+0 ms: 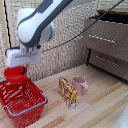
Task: Move your gripper in the direction of the red bowl and clutch it softly. Cautiously raise the red bowl up from the surface. Hover the red bowl above the basket and gently bring it down inside. Let go of the gripper's grasp when the red bowl is within the basket.
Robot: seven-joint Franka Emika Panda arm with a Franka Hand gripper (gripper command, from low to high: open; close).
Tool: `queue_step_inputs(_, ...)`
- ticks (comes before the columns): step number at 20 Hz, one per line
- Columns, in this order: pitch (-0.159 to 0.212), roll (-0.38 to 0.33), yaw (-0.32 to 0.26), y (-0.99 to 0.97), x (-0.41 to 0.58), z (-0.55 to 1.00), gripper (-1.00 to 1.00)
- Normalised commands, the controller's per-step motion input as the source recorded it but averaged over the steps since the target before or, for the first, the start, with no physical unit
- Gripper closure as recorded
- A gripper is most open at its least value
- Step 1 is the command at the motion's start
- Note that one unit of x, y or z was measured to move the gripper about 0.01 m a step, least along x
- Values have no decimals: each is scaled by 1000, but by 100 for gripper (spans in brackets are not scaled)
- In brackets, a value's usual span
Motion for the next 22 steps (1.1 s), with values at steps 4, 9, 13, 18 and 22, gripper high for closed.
queue_step_inputs(4, -8, -22, 15, 0, 0, -211, -100)
queue_step_inputs(9, 0, 22, 12, 187, 15, 27, -100)
queue_step_inputs(13, -3, 129, -58, 284, 128, 421, -100)
queue_step_inputs(18, -2, 30, -79, 40, 75, 906, -100)
queue_step_inputs(22, 0, -24, -6, -69, 76, 976, -100)
